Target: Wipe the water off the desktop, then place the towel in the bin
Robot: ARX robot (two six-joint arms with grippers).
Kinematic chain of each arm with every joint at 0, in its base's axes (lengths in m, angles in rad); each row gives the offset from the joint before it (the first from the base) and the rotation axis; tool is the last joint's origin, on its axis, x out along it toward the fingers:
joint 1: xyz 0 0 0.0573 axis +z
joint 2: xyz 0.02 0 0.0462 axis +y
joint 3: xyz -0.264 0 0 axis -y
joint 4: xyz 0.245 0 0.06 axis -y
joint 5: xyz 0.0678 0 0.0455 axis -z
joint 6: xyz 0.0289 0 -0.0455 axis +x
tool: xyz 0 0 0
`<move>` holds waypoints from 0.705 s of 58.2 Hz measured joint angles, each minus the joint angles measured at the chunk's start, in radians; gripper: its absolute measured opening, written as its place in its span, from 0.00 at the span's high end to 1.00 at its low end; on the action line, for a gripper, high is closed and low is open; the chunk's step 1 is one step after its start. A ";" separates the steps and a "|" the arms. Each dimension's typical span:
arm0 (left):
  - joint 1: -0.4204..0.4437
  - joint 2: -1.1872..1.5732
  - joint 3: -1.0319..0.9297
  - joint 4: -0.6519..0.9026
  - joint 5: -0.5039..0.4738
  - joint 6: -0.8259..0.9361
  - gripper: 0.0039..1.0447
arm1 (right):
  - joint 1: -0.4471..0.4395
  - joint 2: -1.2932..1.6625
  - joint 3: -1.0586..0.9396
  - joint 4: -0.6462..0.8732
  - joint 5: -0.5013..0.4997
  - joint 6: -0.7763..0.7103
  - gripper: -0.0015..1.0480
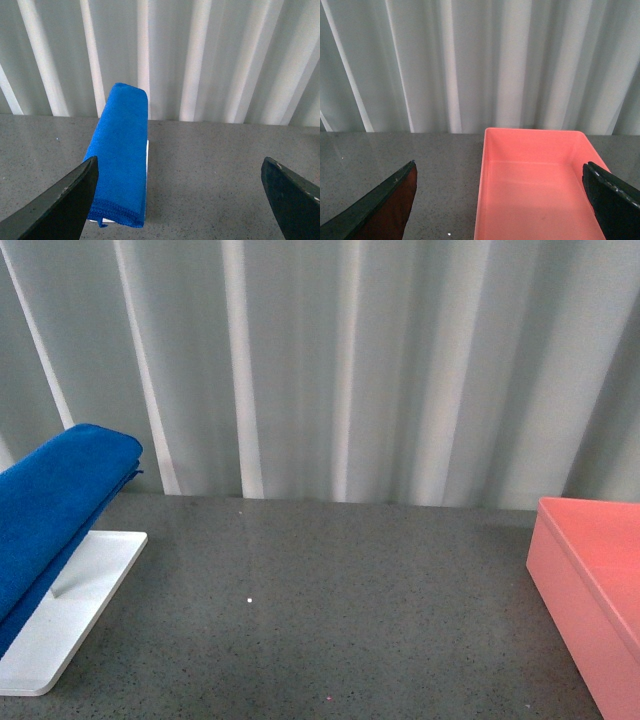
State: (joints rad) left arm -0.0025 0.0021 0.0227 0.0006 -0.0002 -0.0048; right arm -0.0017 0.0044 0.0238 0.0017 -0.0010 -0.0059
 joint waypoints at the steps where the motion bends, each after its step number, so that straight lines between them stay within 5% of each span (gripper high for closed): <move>1: 0.000 0.000 0.000 0.000 0.000 0.000 0.06 | 0.000 0.000 0.000 0.000 0.000 0.000 0.07; 41: 0.000 0.000 0.000 0.000 0.000 0.000 0.06 | 0.000 0.000 0.000 0.000 0.000 0.000 0.07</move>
State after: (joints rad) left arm -0.0025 0.0021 0.0227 0.0006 -0.0002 -0.0048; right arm -0.0017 0.0044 0.0238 0.0017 -0.0010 -0.0059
